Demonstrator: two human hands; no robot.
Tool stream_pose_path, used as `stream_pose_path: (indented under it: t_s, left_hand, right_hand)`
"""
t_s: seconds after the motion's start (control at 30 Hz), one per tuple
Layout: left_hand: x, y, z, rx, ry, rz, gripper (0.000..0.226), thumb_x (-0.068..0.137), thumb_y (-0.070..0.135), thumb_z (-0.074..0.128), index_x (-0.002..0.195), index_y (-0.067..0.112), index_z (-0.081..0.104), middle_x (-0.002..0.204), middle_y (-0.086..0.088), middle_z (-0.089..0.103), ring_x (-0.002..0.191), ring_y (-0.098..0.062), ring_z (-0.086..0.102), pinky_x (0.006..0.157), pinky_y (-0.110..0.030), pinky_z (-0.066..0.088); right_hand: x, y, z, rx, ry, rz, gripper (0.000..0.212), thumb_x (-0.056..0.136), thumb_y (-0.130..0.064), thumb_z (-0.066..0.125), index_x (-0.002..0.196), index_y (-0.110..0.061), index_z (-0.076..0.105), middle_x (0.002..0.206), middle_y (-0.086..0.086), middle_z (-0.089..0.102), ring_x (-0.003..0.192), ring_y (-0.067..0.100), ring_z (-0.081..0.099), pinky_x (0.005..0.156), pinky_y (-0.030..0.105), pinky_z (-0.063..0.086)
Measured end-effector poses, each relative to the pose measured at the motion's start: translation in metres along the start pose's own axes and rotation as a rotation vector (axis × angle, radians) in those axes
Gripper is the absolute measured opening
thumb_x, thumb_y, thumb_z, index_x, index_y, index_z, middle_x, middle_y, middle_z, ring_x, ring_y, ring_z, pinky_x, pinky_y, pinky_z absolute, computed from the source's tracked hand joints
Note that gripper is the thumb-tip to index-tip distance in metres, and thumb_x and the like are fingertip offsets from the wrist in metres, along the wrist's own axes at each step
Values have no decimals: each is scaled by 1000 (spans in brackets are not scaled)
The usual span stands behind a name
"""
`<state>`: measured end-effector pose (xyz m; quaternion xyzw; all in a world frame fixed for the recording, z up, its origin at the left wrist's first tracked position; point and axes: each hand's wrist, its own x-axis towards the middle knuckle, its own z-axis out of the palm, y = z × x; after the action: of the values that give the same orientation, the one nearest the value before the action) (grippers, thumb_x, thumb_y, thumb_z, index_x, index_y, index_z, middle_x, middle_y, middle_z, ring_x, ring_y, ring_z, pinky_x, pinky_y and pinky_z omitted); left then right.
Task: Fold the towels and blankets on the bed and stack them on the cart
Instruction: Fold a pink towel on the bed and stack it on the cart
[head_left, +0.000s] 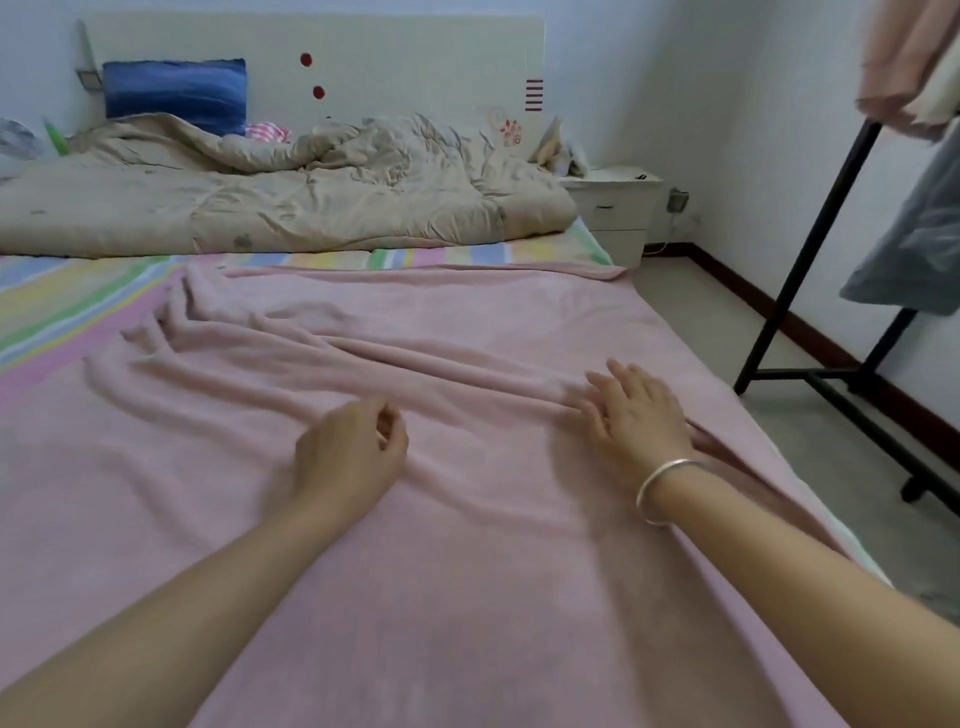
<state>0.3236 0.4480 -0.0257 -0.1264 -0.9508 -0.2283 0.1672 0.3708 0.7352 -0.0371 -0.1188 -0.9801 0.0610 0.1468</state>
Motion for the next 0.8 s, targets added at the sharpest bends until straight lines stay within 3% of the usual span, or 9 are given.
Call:
stream_pose_path:
  t_s: [0.1, 0.2, 0.3, 0.4, 0.57, 0.7, 0.73, 0.8]
  left_hand:
    - [48, 32, 29, -109, 45, 35, 8, 87, 22, 58, 94, 20, 61, 94, 2, 65, 92, -26, 61, 73, -37, 48]
    - [73, 61, 60, -160, -15, 148, 19, 84, 16, 57, 103, 18, 61, 104, -1, 61, 99, -25, 58, 81, -39, 47]
    - [79, 74, 80, -192, -53, 187, 26, 84, 14, 55, 109, 19, 60, 110, 0, 61, 104, -22, 57, 88, -40, 46]
    - [78, 75, 94, -120, -52, 169, 27, 84, 20, 54, 110, 25, 59, 111, 7, 61, 107, -20, 56, 90, -40, 47]
    - [75, 90, 102, -80, -87, 76, 23, 92, 38, 47, 109, 32, 60, 107, 12, 65, 103, -19, 59, 88, -39, 49]
    - [69, 124, 102, -137, -171, -86, 30, 95, 48, 41, 119, 37, 55, 101, 14, 61, 98, -18, 60, 86, -38, 50]
    - [69, 128, 103, -132, -199, -105, 30, 94, 49, 41, 120, 38, 53, 98, 17, 60, 97, -17, 60, 86, -37, 50]
    - [65, 145, 108, -110, -216, -138, 30, 93, 48, 41, 119, 38, 54, 97, 19, 61, 99, -17, 60, 86, -36, 51]
  right_hand:
    - [46, 14, 11, 169, 3, 73, 42, 101, -33, 34, 137, -20, 49, 149, 5, 40, 136, 26, 34, 111, 36, 27]
    - [65, 41, 30, 175, -149, -58, 42, 102, -36, 31, 138, -22, 50, 151, 5, 37, 140, 23, 28, 115, 32, 20]
    - [64, 75, 30, 208, -188, -185, 59, 96, -49, 21, 129, -20, 60, 143, 5, 49, 135, 23, 39, 113, 30, 24]
    - [81, 110, 25, 205, -171, -147, 64, 91, -50, 20, 117, -16, 67, 128, 5, 61, 122, 26, 51, 106, 34, 35]
    - [118, 120, 13, 397, -208, 84, 17, 96, -25, 49, 96, -28, 65, 97, -4, 70, 93, 19, 64, 86, 31, 49]
    - [110, 105, 6, 598, -409, 76, 24, 96, -16, 51, 76, -22, 63, 62, -2, 62, 49, 11, 56, 51, 20, 48]
    - [103, 99, 8, 604, -473, 81, 23, 96, -22, 52, 76, -21, 63, 63, -1, 61, 49, 12, 55, 50, 19, 46]
    - [98, 97, 5, 463, -535, 2, 25, 95, -38, 52, 77, -23, 61, 78, -1, 64, 71, 17, 60, 65, 23, 48]
